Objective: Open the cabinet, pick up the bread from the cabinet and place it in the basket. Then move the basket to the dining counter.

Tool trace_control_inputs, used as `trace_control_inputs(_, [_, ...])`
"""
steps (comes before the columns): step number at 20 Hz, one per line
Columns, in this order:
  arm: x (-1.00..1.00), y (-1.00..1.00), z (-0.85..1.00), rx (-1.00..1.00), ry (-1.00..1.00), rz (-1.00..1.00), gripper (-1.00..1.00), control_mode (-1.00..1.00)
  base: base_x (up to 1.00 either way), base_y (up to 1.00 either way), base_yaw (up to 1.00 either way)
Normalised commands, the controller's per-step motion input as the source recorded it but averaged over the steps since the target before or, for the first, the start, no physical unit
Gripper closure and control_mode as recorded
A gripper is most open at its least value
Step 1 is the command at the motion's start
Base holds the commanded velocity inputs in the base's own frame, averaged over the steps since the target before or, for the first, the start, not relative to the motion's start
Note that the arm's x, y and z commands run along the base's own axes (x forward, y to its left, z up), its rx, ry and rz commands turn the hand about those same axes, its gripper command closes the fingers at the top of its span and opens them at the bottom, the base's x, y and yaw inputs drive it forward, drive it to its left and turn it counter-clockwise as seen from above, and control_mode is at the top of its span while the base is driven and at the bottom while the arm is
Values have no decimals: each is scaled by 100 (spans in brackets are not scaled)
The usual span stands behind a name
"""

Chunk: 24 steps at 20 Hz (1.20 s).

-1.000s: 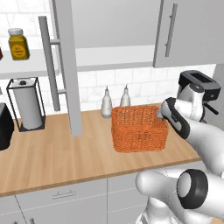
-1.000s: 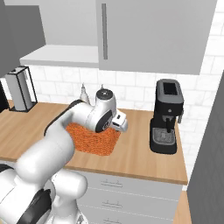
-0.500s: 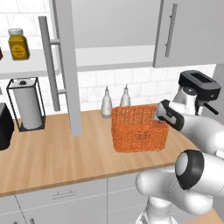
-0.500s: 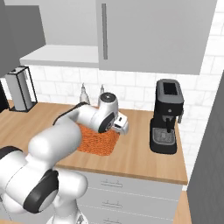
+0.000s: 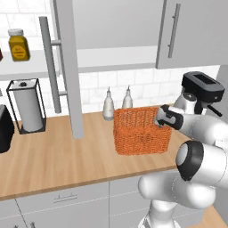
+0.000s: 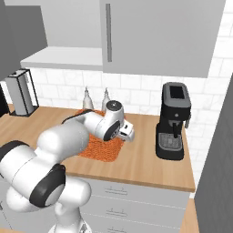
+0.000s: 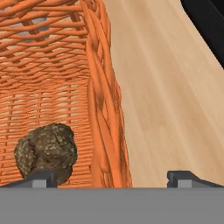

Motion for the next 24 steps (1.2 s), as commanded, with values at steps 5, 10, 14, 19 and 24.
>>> trace_control_inputs(5, [0,43,-45,0,0,0,100,-100,0,0,0])
trace_control_inputs(10, [-13,65,-51,0,0,0,100,-100,0,0,0])
trace_control_inputs(14, [-42,57,-55,0,4,7,100,-100,0,0,0])
trace_control_inputs(19, [-26,38,-89,3,9,15,100,-100,0,0,0])
trace_control_inputs(24, [-32,14,21,0,0,1,100,-100,0,0,0])
